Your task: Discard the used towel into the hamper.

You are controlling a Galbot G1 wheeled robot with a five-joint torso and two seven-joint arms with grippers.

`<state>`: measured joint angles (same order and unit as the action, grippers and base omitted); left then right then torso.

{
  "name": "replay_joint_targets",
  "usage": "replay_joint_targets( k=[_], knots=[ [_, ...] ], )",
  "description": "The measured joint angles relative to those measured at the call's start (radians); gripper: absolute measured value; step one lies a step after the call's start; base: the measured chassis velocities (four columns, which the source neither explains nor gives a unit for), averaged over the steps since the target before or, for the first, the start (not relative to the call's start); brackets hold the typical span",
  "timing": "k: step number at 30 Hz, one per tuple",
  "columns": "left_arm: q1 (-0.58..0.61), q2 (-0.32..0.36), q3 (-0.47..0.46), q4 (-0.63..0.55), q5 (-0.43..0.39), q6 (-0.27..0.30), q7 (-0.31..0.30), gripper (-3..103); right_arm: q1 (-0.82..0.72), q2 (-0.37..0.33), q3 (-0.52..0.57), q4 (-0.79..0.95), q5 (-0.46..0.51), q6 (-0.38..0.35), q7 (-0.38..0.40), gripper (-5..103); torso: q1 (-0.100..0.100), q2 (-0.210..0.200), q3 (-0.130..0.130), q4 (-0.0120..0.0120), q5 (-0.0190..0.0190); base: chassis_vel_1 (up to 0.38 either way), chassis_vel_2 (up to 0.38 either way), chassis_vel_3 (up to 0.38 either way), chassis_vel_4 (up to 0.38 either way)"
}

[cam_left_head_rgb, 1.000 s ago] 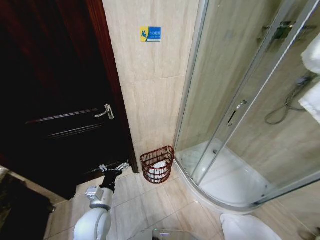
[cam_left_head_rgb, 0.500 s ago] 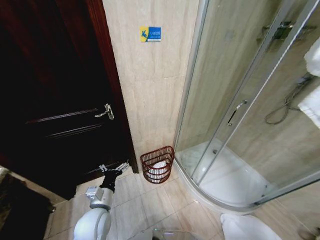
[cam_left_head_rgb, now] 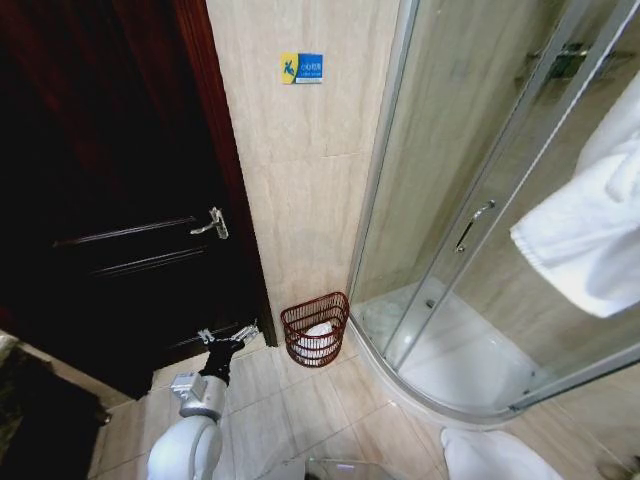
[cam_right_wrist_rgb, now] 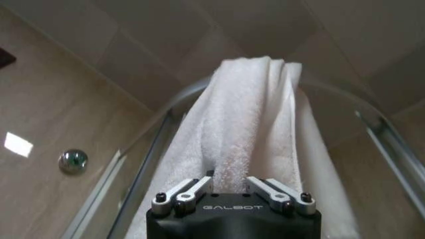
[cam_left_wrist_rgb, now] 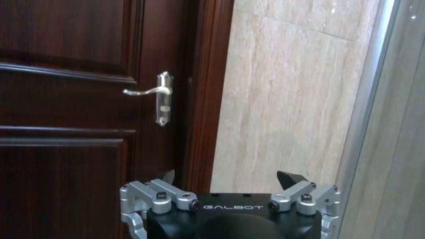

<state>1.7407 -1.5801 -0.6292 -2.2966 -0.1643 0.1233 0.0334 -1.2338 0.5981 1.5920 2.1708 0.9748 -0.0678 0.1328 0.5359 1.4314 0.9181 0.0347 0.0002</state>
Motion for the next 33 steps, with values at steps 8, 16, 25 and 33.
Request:
replay_joint_targets(
  k=[8,16,25,33],
  knots=[
    [0.000,0.000,0.000,0.000,0.000,0.000,0.000,100,-0.208,0.224,0.124,0.146,0.000,0.059,-0.047,8,0.000,0.000,0.000,0.0000,0.0000,0.000,0.000,0.000,0.000],
    [0.000,0.000,0.000,0.000,0.000,0.000,0.000,100,-0.333,0.438,0.140,0.237,-0.061,0.168,-0.086,8,0.000,0.000,0.000,0.0001,-0.0010,0.000,0.000,0.000,0.000],
    [0.000,0.000,0.000,0.000,0.000,0.000,0.000,100,-0.394,0.597,-0.010,0.264,-0.266,0.299,-0.108,8,0.000,0.000,0.000,0.0001,-0.0001,0.000,0.000,0.000,0.000],
    [0.000,0.000,0.000,0.000,0.000,0.000,0.000,100,-0.391,0.693,-0.161,0.197,-0.432,0.404,-0.114,8,0.000,0.000,0.000,0.0002,-0.0003,0.000,0.000,0.000,0.000]
  ],
)
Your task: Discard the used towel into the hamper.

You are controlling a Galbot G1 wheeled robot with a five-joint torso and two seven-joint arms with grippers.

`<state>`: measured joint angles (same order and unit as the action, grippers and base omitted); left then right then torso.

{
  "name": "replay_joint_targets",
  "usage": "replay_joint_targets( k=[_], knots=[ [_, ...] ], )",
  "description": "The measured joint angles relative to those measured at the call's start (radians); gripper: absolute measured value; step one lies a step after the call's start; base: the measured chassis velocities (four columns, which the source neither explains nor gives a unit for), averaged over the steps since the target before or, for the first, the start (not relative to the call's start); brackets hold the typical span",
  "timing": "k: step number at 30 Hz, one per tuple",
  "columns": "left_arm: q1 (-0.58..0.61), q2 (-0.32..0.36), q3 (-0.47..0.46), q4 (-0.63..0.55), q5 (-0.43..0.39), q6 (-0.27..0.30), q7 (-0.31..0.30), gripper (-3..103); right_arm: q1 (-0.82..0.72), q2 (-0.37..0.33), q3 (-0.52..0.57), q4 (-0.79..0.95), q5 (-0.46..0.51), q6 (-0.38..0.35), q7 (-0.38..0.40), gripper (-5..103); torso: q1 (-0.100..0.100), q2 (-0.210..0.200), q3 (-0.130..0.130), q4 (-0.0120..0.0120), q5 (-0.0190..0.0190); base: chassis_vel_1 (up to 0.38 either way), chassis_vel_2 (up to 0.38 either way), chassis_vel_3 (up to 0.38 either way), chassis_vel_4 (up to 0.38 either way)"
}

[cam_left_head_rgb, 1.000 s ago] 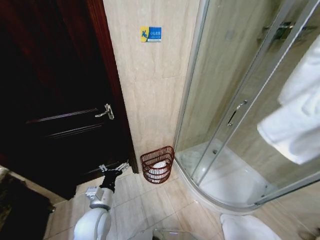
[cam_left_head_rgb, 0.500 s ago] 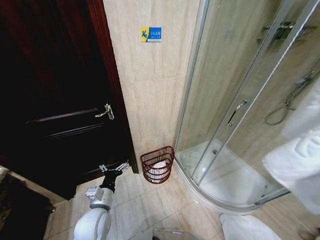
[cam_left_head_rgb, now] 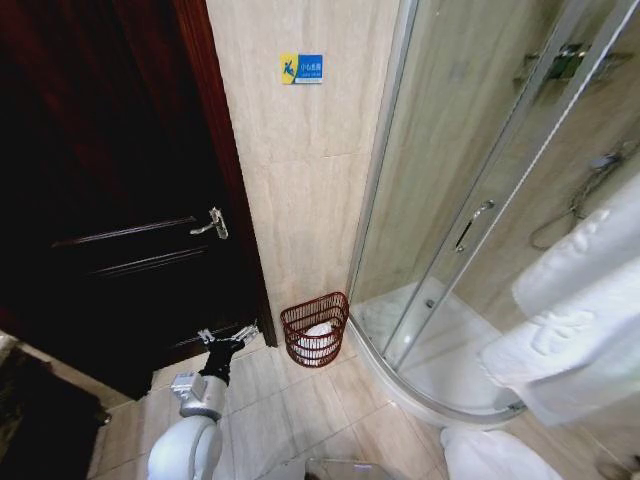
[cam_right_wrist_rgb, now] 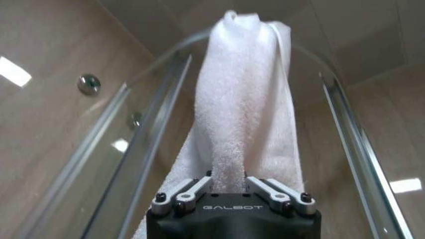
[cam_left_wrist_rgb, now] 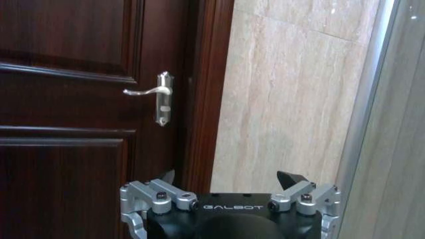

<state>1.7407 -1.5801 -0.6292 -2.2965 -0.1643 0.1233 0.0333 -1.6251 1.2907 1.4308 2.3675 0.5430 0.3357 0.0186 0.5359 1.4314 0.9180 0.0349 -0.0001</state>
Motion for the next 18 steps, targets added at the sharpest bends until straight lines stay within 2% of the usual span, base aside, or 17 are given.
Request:
replay_joint_targets(
  k=[3,6,8,15,18],
  knots=[
    [0.000,0.000,0.000,0.000,0.000,0.000,0.000,100,0.004,0.011,-0.013,-0.027,-0.019,0.013,-0.002,8,0.000,0.000,0.000,-0.0001,0.0009,0.000,0.000,0.000,0.000],
    [0.000,0.000,0.000,0.000,0.000,0.000,0.000,100,0.008,0.014,-0.015,-0.046,-0.030,0.024,-0.009,8,0.000,0.000,0.000,-0.0002,-0.0002,0.000,0.000,0.000,0.000],
    [0.000,0.000,0.000,0.000,0.000,0.000,0.000,100,0.006,0.025,-0.025,-0.080,-0.059,0.065,-0.018,8,0.000,0.000,0.000,0.0000,0.0003,0.000,0.000,0.000,0.000],
    [0.000,0.000,0.000,0.000,0.000,0.000,0.000,100,0.000,0.061,-0.048,-0.109,-0.093,0.100,-0.038,8,0.000,0.000,0.000,-0.0002,-0.0008,0.000,0.000,0.000,0.000],
    [0.000,0.000,0.000,0.000,0.000,0.000,0.000,100,0.000,0.089,-0.091,-0.209,-0.143,0.167,-0.058,8,0.000,0.000,0.000,-0.0002,0.0012,0.000,0.000,0.000,0.000]
  ],
)
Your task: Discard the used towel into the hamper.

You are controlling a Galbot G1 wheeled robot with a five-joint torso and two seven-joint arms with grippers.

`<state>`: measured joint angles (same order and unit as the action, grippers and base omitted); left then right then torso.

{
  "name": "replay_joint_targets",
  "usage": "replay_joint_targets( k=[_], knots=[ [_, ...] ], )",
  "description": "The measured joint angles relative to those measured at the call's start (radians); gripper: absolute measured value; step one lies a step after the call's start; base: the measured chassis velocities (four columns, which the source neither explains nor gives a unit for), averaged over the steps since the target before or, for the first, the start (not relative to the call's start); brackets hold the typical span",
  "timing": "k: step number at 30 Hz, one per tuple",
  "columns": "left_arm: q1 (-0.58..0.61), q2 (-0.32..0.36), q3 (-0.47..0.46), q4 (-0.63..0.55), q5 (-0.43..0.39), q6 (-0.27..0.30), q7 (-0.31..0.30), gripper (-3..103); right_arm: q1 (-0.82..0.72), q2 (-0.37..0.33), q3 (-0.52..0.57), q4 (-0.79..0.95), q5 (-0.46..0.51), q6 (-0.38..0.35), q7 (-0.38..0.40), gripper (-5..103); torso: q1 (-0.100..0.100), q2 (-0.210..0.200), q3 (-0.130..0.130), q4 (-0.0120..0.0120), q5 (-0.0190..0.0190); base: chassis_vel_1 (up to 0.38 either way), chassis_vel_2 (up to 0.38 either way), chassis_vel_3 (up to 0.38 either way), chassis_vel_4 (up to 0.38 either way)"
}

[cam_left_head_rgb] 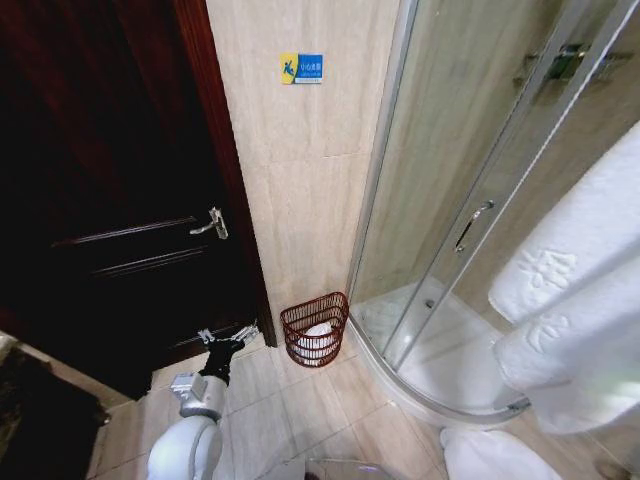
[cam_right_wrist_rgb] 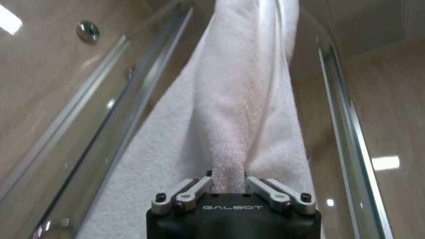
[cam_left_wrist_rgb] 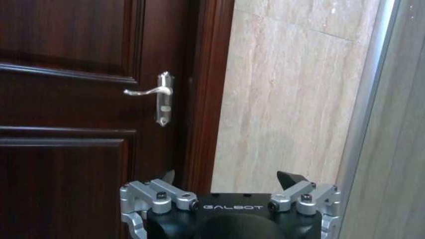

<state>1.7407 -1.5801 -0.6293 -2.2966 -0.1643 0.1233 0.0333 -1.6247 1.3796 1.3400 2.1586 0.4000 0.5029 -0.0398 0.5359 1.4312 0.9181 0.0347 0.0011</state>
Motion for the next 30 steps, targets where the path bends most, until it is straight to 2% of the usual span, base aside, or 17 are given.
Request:
replay_joint_targets(
  k=[8,12,17,29,30],
  knots=[
    [0.000,0.000,0.000,0.000,0.000,0.000,0.000,100,-0.011,0.013,-0.025,-0.028,-0.013,0.034,-0.009,8,0.000,0.000,0.000,-0.0001,-0.0010,0.000,0.000,0.000,0.000],
    [0.000,0.000,0.000,0.000,0.000,0.000,0.000,100,-0.010,0.024,-0.051,0.008,-0.034,0.038,-0.011,8,0.000,0.000,0.000,0.0000,-0.0013,0.000,0.000,0.000,0.000],
    [0.000,0.000,0.000,0.000,0.000,0.000,0.000,100,-0.017,0.069,-0.113,0.105,-0.106,0.051,-0.002,8,0.000,0.000,0.000,0.0000,-0.0011,0.000,0.000,0.000,0.000],
    [0.000,0.000,0.000,0.000,0.000,0.000,0.000,100,-0.011,0.057,-0.096,0.225,-0.092,0.000,0.027,8,0.000,0.000,0.000,0.0000,-0.0005,0.000,0.000,0.000,0.000],
    [0.000,0.000,0.000,0.000,0.000,0.000,0.000,100,-0.009,0.055,-0.096,0.233,-0.089,-0.002,0.028,8,0.000,0.000,0.000,-0.0001,-0.0017,0.000,0.000,0.000,0.000]
  ],
)
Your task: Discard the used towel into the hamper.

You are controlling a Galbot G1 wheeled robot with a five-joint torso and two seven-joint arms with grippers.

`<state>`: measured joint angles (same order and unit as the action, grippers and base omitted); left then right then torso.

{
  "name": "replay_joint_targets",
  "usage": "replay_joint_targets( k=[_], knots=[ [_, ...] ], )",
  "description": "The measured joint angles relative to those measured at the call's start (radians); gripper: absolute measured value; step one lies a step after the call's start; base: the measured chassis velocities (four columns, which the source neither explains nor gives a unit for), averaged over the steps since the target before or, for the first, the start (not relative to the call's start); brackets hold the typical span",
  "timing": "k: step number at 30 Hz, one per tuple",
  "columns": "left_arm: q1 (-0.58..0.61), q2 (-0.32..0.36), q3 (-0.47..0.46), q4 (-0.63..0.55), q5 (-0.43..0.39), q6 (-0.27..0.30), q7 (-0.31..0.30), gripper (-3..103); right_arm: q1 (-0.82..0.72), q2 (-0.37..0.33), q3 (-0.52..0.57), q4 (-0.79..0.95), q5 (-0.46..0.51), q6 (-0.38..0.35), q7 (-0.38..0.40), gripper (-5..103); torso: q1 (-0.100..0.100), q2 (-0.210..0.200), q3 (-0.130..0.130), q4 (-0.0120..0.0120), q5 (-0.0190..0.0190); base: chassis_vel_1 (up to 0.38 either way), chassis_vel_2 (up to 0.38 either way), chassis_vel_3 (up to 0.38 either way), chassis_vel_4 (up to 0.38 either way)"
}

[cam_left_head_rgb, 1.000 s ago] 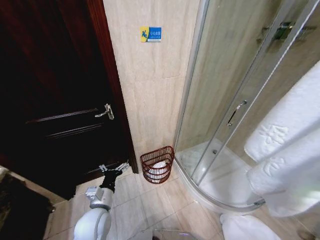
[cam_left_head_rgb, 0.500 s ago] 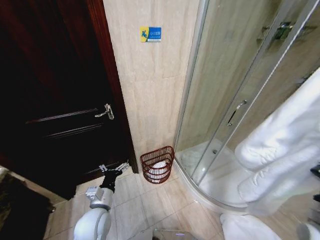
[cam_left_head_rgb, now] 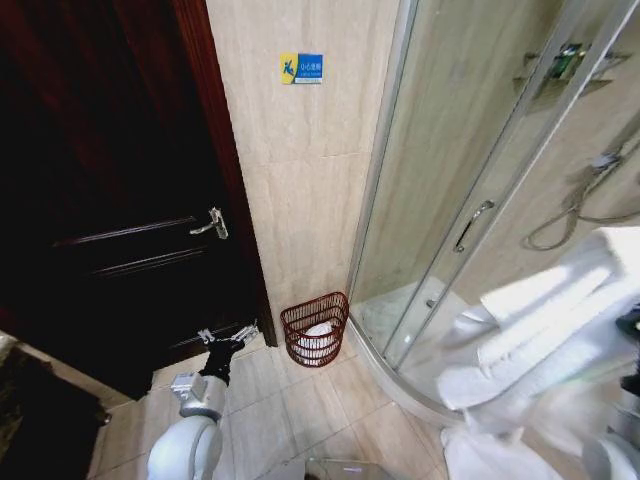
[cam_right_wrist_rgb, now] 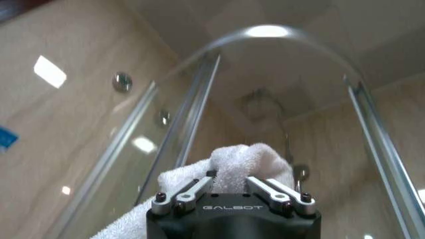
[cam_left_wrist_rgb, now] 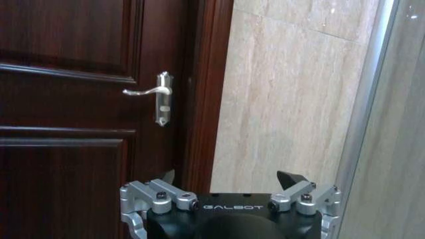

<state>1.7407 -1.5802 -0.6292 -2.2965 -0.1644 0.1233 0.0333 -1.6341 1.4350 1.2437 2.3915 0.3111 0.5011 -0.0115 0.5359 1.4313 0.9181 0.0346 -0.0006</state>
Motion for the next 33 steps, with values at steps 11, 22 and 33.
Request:
replay_joint_targets(
  k=[11,22,33],
  knots=[
    [0.000,0.000,0.000,0.000,0.000,0.000,0.000,100,0.012,-0.025,-0.021,0.044,0.027,-0.054,-0.007,8,0.000,0.000,0.000,0.0002,0.0007,0.000,0.000,0.000,0.000],
    [0.000,0.000,0.000,0.000,0.000,0.000,0.000,100,0.072,-0.072,-0.140,0.099,0.109,-0.189,0.001,8,0.000,0.000,0.000,0.0001,0.0006,0.000,0.000,0.000,0.000],
    [0.000,0.000,0.000,0.000,0.000,0.000,0.000,100,0.122,-0.115,-0.190,0.111,0.111,-0.224,0.051,8,0.000,0.000,0.000,0.0001,0.0006,0.000,0.000,0.000,0.000]
  ],
)
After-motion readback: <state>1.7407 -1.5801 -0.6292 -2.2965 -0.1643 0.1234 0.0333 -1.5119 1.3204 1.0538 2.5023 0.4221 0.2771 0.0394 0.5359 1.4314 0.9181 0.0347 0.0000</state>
